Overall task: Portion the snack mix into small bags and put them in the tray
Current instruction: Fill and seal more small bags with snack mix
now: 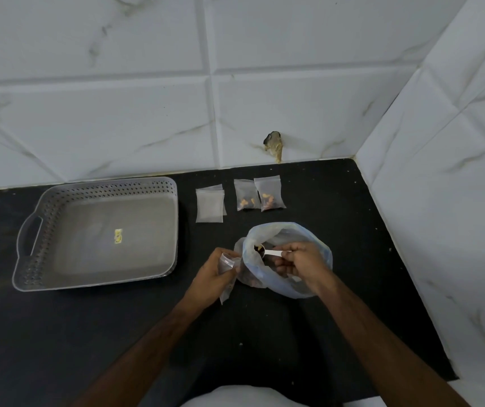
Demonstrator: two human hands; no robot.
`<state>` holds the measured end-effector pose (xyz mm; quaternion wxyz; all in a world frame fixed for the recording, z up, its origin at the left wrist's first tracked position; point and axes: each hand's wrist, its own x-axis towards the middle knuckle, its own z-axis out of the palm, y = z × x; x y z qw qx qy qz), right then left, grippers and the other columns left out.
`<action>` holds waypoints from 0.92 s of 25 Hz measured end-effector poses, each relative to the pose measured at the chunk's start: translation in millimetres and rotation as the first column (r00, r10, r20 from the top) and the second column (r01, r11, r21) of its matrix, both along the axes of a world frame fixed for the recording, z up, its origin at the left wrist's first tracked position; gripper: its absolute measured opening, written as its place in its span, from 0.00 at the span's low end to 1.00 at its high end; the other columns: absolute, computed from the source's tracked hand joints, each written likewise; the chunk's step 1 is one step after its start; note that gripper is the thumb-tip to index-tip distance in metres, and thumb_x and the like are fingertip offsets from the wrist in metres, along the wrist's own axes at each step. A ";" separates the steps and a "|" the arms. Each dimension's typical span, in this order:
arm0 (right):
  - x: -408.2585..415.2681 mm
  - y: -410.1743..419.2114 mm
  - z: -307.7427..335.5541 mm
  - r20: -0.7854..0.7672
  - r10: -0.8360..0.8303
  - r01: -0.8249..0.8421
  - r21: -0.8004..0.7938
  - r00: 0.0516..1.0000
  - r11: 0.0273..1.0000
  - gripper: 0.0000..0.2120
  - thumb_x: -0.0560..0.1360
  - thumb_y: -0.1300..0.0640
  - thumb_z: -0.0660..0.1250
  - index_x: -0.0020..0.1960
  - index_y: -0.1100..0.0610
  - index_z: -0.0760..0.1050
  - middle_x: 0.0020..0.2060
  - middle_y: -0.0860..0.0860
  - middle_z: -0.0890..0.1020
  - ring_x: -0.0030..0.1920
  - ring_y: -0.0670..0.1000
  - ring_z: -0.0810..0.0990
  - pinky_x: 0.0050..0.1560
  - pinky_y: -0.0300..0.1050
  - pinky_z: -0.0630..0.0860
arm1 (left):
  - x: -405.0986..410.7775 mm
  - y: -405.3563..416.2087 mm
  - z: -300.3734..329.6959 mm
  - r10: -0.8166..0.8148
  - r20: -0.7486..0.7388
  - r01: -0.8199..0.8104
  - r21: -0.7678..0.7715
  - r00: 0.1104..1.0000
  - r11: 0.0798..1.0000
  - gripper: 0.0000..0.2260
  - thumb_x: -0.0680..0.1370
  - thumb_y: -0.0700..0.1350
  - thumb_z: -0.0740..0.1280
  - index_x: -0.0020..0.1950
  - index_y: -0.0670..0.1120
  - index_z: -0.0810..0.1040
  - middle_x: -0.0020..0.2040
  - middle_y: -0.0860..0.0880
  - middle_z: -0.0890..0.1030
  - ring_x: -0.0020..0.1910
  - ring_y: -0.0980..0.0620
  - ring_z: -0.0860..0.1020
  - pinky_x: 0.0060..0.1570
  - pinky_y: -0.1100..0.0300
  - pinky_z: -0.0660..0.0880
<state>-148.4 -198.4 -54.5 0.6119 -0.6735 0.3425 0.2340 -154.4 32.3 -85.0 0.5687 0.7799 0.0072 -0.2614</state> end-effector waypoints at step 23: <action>-33.1 20.3 121.5 0.440 0.077 -0.109 0.047 0.895 0.993 0.10 0.80 0.68 0.63 0.54 0.60 0.82 0.41 0.59 0.86 0.38 0.51 0.82 0.39 0.43 0.80 | 2.1 -10.6 57.2 -0.052 0.488 0.086 -0.049 0.871 0.995 0.27 0.78 0.40 0.72 0.74 0.52 0.64 0.65 0.58 0.75 0.66 0.59 0.75 0.62 0.69 0.72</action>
